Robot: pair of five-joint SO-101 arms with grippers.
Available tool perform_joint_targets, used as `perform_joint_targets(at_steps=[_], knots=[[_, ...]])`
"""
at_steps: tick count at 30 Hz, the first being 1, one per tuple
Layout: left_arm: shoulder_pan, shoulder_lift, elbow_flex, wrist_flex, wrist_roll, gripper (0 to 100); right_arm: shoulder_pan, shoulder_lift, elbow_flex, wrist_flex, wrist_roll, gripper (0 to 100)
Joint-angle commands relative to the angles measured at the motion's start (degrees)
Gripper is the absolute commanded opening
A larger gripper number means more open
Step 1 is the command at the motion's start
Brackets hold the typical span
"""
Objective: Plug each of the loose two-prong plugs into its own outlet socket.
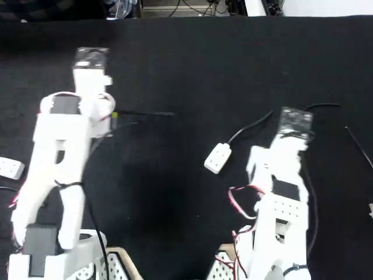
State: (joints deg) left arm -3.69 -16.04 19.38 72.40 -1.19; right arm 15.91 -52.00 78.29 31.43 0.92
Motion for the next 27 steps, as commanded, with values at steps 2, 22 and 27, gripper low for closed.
perform_joint_targets(at_steps=[2, 22, 27], knots=[[-9.6, -1.1, -2.5, 6.3, -2.5, 3, -6.2, 0.1, -0.5, 1.9, 3.1, 1.2], [-16.0, -1.1, 9.6, 4.7, -2.0, 3, -9.9, 34.2, -23.4, 13.4, 5.0, 1.2], [-17.7, -1.1, 16.9, -3.3, 4.6, 3, -15.7, 37.9, -26.1, 15.6, 5.0, 1.2]])
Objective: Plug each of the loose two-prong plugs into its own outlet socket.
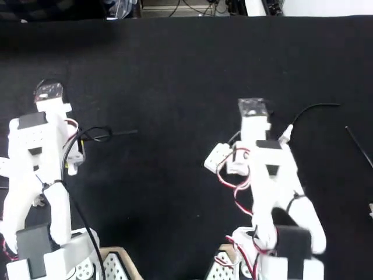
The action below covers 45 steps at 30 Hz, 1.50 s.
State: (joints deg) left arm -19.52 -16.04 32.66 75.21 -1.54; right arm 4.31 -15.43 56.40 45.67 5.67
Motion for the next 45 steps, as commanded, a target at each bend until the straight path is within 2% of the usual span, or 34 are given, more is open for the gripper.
perform_joint_targets(at_steps=[1, 5, 19, 29, 38, 45], knots=[[-2.7, -1.1, 4.6, -7.6, 5.3, 3, -5.1, 1.4, -4.2, 1.4, 0.1, 1.2], [-4.9, -1.1, 6.6, -10.8, 5.5, 3, -8.5, 1.6, -4.4, 1.1, -0.2, 1.2], [-5.1, -1.1, 7.3, -11.2, 5.5, 3, -20.3, 1.8, -4.7, -2.6, -0.2, 1.2], [-4.7, -1.1, 8.9, -15.1, 5.5, 3, -15.2, 2.8, -8.6, 0.8, -0.1, 1.5], [-4.7, -1.1, 9.0, -15.2, 5.5, 3, -26.0, 15.3, -18.4, 0.6, -0.2, 1.5], [-4.6, -1.1, 9.3, -16.4, 5.6, 3, -27.0, 22.8, -26.7, 3.9, 0.1, 1.5]])
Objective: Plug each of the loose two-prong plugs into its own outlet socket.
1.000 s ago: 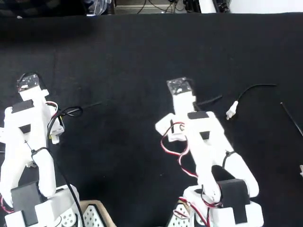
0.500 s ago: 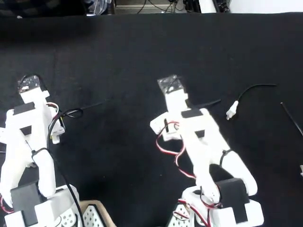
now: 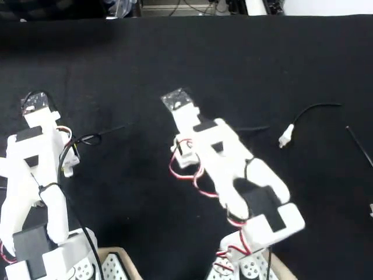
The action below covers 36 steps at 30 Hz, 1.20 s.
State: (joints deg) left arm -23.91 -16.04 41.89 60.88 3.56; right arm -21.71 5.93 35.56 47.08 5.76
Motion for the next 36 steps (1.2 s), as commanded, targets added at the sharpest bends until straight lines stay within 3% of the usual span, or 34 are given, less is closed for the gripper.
perform_joint_targets(at_steps=[1, 5, 19, 23, 26, 32, 36], knots=[[-0.2, -1.1, 0.7, -3.3, 0.5, 3, -1.0, 1.5, -6.6, 3.4, 0.1, 1.5], [-0.2, -1.1, 3.3, -8.2, 0.5, 3, -0.8, 1.5, -10.2, 8.0, 0.2, 1.5], [-0.1, -1.2, 3.5, -8.6, 0.5, 3, -5.5, 1.2, -9.7, 6.6, 0.9, 1.4], [-0.1, -1.4, 3.2, -8.6, 0.5, 3, -2.3, -5.8, -10.1, 17.8, 7.3, 1.2], [-0.4, -4.5, 3.2, -8.6, 0.5, 3, 3.0, -16.1, -8.4, 22.8, 7.4, 1.2], [-0.1, -18.6, 8.7, -8.7, 2.0, 3, 13.9, -39.6, 4.4, 23.6, 8.0, 1.3], [2.9, -29.1, 12.1, -8.7, -0.8, 3, 17.2, -47.2, 17.4, 20.6, 12.7, 1.2]])
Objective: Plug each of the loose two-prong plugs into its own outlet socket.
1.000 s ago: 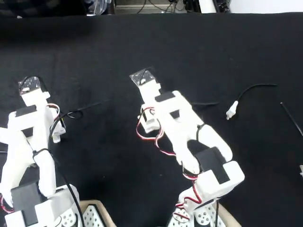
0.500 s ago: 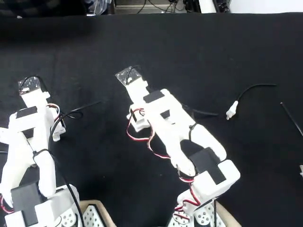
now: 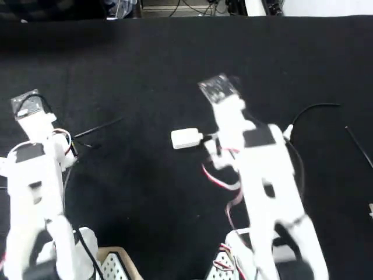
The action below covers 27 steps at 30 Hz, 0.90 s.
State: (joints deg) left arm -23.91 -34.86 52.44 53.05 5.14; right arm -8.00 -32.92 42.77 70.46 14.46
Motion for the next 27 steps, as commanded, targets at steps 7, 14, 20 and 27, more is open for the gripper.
perform_joint_targets(at_steps=[7, 14, 20, 27], knots=[[16.4, -15.4, 4.4, -1.7, -13.6, 3, 13.9, -9.0, 23.2, -14.2, 4.7, 1.2], [21.8, -4.7, -5.0, -2.0, -12.0, 3, 20.4, -9.0, 29.9, -20.8, 4.7, 1.2], [25.5, 17.1, -27.3, 9.7, 4.4, 3, 20.3, -9.0, 30.3, -21.9, 4.7, 1.2], [31.2, 34.8, -45.1, 15.5, 15.3, 3, 20.2, -9.0, 31.0, -23.4, 4.7, 1.2]])
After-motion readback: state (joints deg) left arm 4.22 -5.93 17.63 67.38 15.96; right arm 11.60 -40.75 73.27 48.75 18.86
